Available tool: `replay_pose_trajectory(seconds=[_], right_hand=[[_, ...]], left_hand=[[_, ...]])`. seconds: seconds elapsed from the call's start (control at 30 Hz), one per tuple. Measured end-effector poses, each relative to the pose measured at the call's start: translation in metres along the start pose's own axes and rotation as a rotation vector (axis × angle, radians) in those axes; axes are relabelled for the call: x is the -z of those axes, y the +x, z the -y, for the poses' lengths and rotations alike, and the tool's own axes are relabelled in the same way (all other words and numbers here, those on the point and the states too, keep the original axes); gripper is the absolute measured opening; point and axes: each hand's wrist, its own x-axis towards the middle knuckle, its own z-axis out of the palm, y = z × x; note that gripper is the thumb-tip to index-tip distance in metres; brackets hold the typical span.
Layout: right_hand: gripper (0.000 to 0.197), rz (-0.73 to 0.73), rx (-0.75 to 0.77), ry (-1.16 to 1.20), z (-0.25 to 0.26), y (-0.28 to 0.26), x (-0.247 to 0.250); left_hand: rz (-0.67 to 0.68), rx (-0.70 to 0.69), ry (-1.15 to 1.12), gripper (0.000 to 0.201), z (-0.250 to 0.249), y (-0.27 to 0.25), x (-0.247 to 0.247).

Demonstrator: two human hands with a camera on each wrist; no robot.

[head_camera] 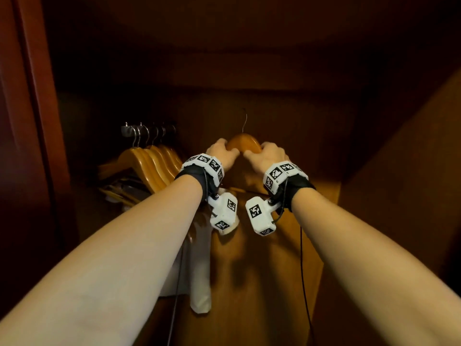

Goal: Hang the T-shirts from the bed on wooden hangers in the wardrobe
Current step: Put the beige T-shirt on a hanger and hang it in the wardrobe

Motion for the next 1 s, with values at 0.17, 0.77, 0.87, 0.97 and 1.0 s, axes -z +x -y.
replay_pose_trajectory(seconds=[0.17,0.77,0.87,0.97,1.0], right_hand=[[0.060,-0.059,-0.020,-0.066,-0.031,-0.034,0.023],[0.027,-0.144,-0.080,-0.109,-0.043,-0.218,0.029],[0.028,-0.186,-0.137,-0.100,-0.050,-0.260,0.029],[0.029,-0.183,-0.211,-0.069,-0.062,-0.299,0.034],[0.028,-0.180,-0.219,-0.057,-0.066,-0.312,0.037]], left_hand=[[0.092,0.015,-0.303,0.040,-0.011,-0.028,-0.019],[0.452,-0.119,-0.683,0.038,0.031,-0.167,0.001],[0.541,-0.186,-0.689,0.044,0.042,-0.203,0.000],[0.612,-0.213,-0.728,0.035,0.053,-0.237,-0.003],[0.635,-0.208,-0.742,0.035,0.056,-0.248,-0.005]])
